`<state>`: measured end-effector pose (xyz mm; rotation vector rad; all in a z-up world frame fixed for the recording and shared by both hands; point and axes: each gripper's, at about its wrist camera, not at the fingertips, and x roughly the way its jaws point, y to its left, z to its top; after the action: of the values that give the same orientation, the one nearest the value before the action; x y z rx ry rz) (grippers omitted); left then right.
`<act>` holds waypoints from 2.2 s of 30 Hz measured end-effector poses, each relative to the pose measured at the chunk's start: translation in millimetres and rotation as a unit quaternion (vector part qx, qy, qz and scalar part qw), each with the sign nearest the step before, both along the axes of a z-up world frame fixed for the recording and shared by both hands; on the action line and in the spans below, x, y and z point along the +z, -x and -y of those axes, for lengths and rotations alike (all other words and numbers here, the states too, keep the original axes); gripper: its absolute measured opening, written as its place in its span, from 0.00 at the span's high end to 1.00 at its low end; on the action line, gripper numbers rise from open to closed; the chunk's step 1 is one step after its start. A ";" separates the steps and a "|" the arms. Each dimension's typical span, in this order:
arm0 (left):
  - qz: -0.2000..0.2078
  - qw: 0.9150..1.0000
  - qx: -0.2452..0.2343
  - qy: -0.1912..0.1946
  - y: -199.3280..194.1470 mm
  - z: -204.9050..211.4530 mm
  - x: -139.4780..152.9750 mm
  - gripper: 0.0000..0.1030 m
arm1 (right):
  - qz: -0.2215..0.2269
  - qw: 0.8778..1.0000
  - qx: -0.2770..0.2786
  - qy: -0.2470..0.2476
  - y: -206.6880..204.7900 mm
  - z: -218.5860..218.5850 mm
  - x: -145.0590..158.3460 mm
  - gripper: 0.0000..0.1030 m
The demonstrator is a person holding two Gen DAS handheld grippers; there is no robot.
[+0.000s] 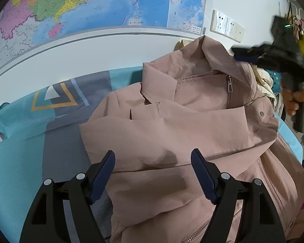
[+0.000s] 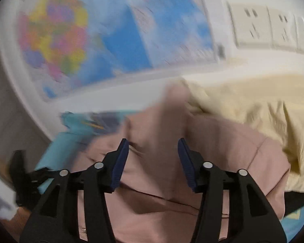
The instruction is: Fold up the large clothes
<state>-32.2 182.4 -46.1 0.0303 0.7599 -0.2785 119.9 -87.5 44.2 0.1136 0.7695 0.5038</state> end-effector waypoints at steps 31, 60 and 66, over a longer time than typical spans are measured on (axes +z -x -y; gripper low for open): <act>-0.113 0.989 0.047 0.084 182.3 -39.8 -45.6 0.13 | -0.124 0.987 -0.026 -0.103 252.3 190.6 -94.9 0.18; -0.126 0.976 0.011 0.179 180.0 2.5 -52.2 0.62 | -0.162 0.966 0.090 -0.179 265.3 150.5 -113.1 0.72; -0.132 0.969 0.044 0.204 177.5 -15.1 -47.1 0.97 | -0.151 0.946 0.084 -0.275 276.5 166.0 -98.7 0.90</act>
<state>-209.7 197.5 -93.2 -0.4375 0.9524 -0.3546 -156.6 -253.5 -54.5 0.6622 0.9242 0.8699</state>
